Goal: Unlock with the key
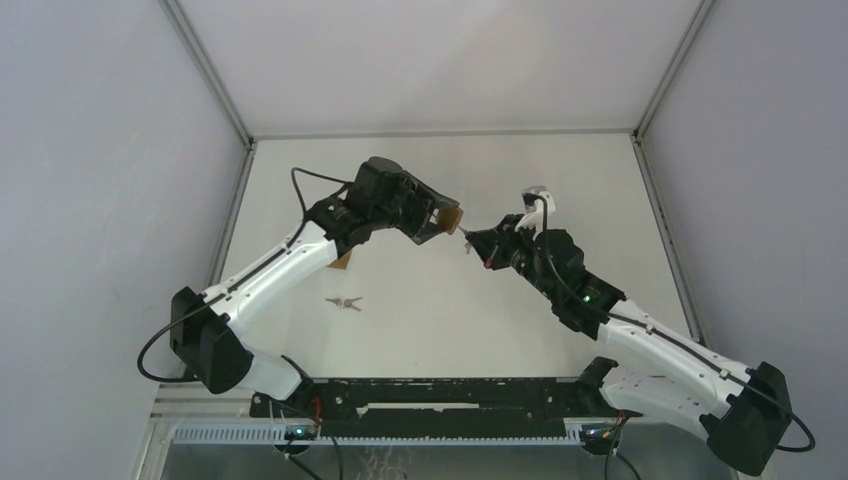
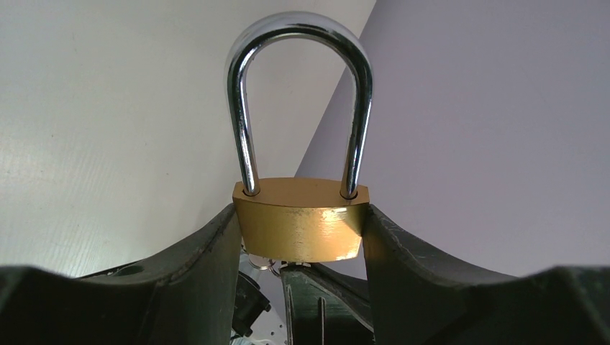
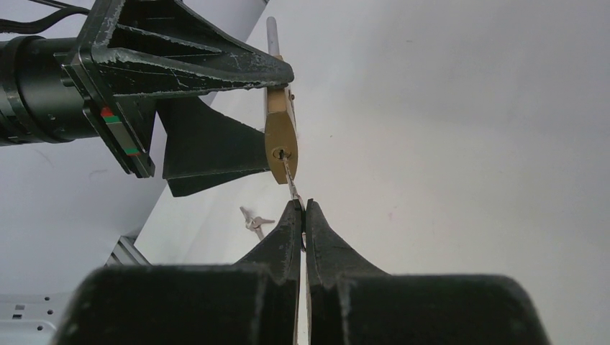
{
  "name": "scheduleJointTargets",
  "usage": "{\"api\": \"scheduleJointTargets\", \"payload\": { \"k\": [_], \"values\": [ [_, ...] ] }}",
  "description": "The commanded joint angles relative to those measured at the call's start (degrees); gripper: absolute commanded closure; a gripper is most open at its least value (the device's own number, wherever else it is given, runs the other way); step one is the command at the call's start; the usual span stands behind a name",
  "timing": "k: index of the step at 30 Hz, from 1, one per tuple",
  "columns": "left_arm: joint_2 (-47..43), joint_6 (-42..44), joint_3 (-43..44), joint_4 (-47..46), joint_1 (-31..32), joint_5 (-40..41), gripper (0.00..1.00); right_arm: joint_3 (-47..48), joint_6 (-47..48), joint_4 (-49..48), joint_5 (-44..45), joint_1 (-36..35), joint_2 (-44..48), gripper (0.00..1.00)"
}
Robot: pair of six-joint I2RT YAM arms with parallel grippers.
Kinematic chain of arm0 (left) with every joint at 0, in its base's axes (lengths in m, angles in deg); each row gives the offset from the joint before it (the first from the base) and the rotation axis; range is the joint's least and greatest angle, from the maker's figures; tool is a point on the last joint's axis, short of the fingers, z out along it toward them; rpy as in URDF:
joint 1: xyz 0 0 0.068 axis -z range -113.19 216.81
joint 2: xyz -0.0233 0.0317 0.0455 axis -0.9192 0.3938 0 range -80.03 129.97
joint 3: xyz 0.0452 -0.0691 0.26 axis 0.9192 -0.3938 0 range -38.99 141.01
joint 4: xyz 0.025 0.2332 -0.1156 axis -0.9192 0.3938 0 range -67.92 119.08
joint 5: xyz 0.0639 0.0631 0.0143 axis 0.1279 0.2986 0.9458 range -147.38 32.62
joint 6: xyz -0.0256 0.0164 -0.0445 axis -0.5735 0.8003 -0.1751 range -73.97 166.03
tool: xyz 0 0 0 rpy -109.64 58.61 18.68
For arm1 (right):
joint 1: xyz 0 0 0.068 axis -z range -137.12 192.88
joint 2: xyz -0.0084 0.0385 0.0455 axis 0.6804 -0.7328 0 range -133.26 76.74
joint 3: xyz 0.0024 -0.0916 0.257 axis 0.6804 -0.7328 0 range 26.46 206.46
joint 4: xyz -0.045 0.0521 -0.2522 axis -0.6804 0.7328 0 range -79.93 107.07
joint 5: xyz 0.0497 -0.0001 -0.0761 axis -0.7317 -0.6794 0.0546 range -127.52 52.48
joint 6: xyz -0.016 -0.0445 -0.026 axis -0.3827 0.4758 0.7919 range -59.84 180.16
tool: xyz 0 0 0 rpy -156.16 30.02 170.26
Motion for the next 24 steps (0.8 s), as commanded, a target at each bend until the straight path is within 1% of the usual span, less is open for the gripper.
{"api": "scheduleJointTargets", "payload": {
  "k": [1, 24],
  "values": [
    [-3.47, -1.54, -0.66, -5.98, -0.18, -2.13, 1.00, 2.50, 0.46, -2.38, 0.20, -0.56, -0.07, 1.00],
    [-2.94, -1.90, -1.08, -7.35, 0.29, -3.11, 1.00, 3.21, 2.10, -4.19, 0.47, -0.57, -1.56, 1.00]
  ]
}}
